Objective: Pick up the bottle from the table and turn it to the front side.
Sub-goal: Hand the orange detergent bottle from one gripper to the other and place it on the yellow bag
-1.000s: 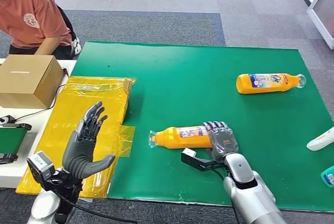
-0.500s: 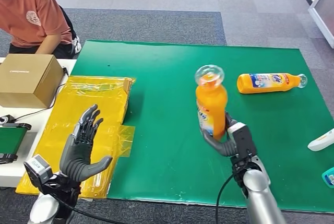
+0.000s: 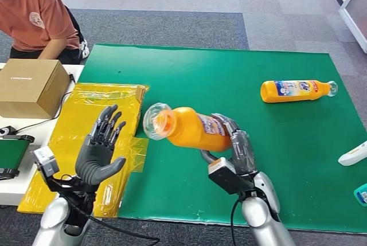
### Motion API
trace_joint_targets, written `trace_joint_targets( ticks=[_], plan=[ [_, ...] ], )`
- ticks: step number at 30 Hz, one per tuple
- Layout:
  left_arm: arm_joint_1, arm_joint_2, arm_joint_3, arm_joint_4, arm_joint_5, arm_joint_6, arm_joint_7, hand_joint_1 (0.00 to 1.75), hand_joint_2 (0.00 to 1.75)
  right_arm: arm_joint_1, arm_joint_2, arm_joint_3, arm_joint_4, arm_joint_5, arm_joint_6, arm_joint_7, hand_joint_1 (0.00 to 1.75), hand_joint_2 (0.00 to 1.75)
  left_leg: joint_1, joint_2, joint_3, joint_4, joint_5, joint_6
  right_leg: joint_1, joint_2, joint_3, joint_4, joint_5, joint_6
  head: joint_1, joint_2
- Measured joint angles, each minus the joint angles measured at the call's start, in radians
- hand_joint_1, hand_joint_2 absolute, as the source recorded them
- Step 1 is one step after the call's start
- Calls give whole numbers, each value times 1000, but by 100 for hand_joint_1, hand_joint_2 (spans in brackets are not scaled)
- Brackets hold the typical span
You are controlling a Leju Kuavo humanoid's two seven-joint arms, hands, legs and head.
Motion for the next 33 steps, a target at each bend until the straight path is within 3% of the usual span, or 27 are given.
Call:
trace_joint_targets(
  ticks=[5,15,33],
  plan=[
    [-70,0,-88,60,37,-35,43,0,175,-13,8,79,37,47,-45,-16,175,175,0,0,0,0,0,0,0,0,0,0,0,0,0,0],
    [-211,20,-261,164,27,-57,82,0,175,-77,17,171,99,52,-46,3,175,175,0,0,-1,0,0,0,0,0,-1,0,0,0,0,0],
    [-382,116,-385,239,-237,-7,143,0,175,-128,17,202,190,74,-29,42,175,175,0,0,-1,0,1,0,0,0,-1,1,1,0,0,0]
  ],
)
